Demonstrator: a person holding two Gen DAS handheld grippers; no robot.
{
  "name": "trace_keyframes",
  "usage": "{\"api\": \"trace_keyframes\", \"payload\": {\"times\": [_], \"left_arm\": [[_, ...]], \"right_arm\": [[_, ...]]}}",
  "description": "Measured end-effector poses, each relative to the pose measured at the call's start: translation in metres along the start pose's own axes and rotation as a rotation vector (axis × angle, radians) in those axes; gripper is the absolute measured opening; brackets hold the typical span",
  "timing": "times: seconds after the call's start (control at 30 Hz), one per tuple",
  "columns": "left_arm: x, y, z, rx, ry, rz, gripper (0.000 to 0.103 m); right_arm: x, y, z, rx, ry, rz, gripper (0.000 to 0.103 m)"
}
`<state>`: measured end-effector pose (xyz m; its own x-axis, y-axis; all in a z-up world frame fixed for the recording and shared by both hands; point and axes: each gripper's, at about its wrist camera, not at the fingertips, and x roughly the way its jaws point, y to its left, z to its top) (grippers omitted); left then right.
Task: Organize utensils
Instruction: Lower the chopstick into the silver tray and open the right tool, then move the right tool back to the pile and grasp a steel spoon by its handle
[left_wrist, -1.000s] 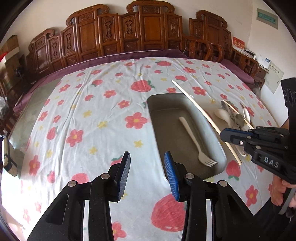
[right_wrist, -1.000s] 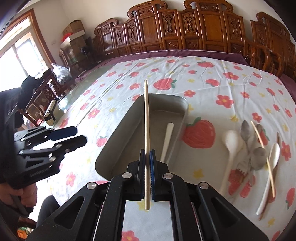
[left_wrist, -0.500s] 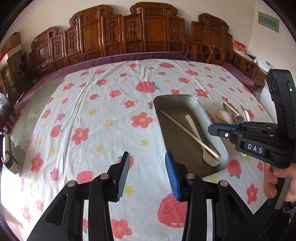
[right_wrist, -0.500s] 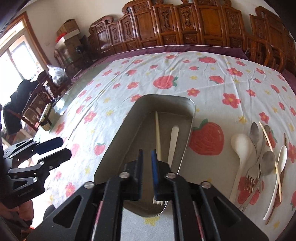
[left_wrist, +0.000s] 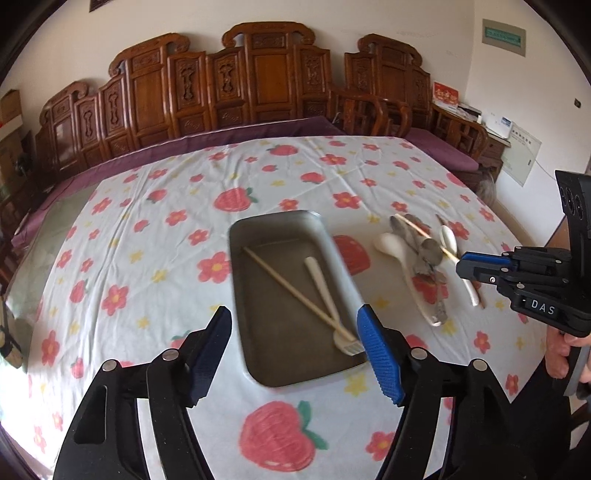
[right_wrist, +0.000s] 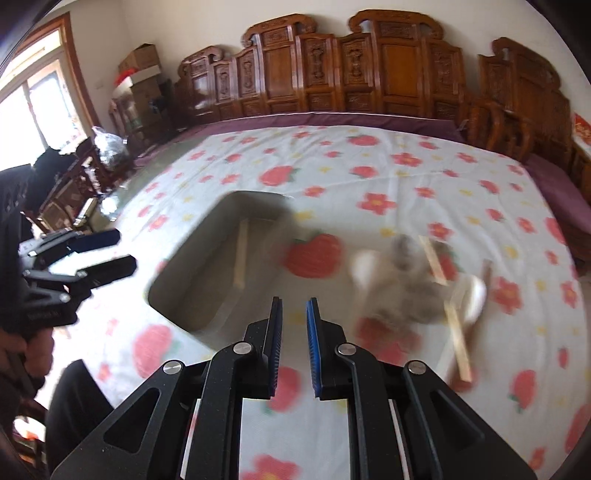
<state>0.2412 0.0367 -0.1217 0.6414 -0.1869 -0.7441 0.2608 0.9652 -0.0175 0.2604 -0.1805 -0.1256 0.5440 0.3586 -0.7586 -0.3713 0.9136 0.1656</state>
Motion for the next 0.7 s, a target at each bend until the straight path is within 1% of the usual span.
{"api": "trace_keyframes", "payload": {"times": [0.03,0.1,0.13,0.17,0.23,0.27,0.4,0.47,0.53,0.7], "left_arm": [[0.001,-0.005,0.001,0.002,-0.002,-0.010,0.072],[0.005,-0.020,0.002,0.014,-0.002,-0.031,0.073],[0.006,-0.026,0.002,0.019,-0.002,-0.040,0.073],[0.008,-0.034,0.002,0.024,-0.001,-0.050,0.073],[0.010,-0.046,0.002,0.029,-0.002,-0.068,0.074],[0.011,-0.052,0.002,0.033,-0.002,-0.077,0.074],[0.015,-0.070,-0.001,0.039,-0.005,-0.097,0.075],[0.017,-0.076,-0.002,0.044,-0.005,-0.098,0.075],[0.017,-0.080,-0.003,0.046,-0.006,-0.099,0.075],[0.016,-0.081,-0.006,0.040,-0.003,-0.104,0.075]], "right_arm": [[-0.002,-0.009,-0.004,0.007,0.001,-0.013,0.015],[-0.009,-0.030,-0.011,0.030,0.002,-0.045,0.015],[-0.010,-0.037,-0.014,0.039,0.002,-0.056,0.019],[-0.010,-0.044,-0.017,0.049,0.004,-0.064,0.025],[-0.008,-0.057,-0.023,0.071,0.016,-0.079,0.029],[-0.005,-0.062,-0.026,0.079,0.023,-0.084,0.029],[0.012,-0.067,-0.034,0.098,0.048,-0.080,0.030],[0.022,-0.064,-0.034,0.114,0.057,-0.068,0.037],[0.033,-0.061,-0.034,0.132,0.069,-0.053,0.038],[0.064,-0.058,-0.034,0.186,0.102,-0.050,0.038]]}}
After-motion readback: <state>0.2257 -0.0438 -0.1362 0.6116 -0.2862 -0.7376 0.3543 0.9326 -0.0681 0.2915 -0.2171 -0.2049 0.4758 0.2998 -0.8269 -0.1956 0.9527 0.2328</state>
